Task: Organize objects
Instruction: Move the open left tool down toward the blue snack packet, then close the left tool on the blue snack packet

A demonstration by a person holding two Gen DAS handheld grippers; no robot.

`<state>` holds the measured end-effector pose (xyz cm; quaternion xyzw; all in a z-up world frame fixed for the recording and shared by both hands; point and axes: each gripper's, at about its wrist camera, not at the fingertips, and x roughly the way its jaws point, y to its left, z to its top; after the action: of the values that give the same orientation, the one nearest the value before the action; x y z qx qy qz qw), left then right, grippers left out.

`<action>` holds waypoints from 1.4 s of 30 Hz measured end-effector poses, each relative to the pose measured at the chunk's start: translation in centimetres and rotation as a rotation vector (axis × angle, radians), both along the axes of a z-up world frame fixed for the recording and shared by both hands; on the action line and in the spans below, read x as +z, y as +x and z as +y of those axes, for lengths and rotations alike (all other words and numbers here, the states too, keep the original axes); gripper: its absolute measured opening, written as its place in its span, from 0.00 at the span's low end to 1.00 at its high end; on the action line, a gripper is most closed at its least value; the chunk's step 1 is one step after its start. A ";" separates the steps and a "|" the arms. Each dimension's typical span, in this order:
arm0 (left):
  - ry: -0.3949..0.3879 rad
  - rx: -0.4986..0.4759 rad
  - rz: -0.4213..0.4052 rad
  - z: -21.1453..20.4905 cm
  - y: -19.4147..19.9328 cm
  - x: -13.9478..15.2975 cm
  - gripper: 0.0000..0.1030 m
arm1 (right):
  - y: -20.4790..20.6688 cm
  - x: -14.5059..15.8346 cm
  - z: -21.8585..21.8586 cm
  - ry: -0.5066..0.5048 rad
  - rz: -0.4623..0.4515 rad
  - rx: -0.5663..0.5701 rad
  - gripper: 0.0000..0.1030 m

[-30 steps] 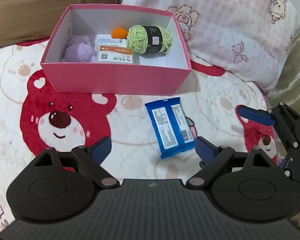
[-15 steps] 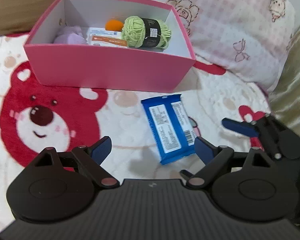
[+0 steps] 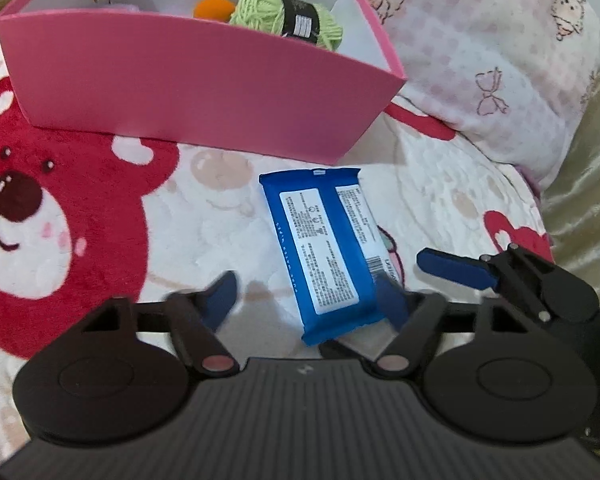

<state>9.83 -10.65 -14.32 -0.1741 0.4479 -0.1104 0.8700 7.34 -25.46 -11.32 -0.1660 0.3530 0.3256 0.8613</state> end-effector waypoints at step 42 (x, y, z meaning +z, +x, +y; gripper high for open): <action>-0.268 0.064 0.059 1.6 1.5 -4.3 0.22 | 1.9 -2.8 0.3 0.052 0.127 -0.212 0.69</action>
<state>11.36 -9.08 -18.60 -0.3060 0.4485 -0.1360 0.8287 9.28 -25.19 -14.10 -0.0843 0.4136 0.2516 0.8709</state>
